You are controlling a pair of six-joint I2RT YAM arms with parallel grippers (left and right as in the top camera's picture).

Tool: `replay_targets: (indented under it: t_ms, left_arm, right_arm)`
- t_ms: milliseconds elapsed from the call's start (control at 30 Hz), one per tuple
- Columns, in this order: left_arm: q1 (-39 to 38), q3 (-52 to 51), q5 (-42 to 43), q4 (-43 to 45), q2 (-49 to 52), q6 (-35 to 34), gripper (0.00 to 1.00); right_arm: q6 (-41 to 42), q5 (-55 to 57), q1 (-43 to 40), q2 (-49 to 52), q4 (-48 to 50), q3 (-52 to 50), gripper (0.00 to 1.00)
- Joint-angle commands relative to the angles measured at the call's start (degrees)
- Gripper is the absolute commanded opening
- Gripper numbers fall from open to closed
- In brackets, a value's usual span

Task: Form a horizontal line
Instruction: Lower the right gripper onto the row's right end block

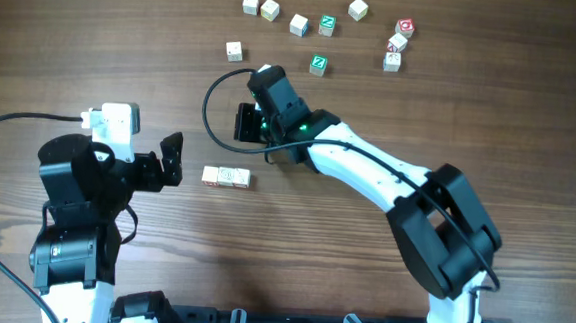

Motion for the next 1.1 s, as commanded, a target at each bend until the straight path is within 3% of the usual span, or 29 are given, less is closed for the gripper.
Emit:
replay_targets:
  t_ms: [0, 467, 1067]
  left_arm:
    - [0.26, 0.15, -0.37, 0.11, 0.02, 0.26, 1.00]
    - [0.26, 0.15, -0.37, 0.11, 0.02, 0.24, 1.00]
    - [0.26, 0.15, -0.35, 0.13, 0.02, 0.26, 1.00]
  right_arm:
    - [2.16, -3.48, -0.28, 2.86, 0.98, -0.15, 0.05]
    - [5.31, -14.03, 0.52, 6.78, 3.28, -0.15, 0.05]
    - [6.73, -15.15, 2.73, 6.78, -2.67, -0.15, 0.05]
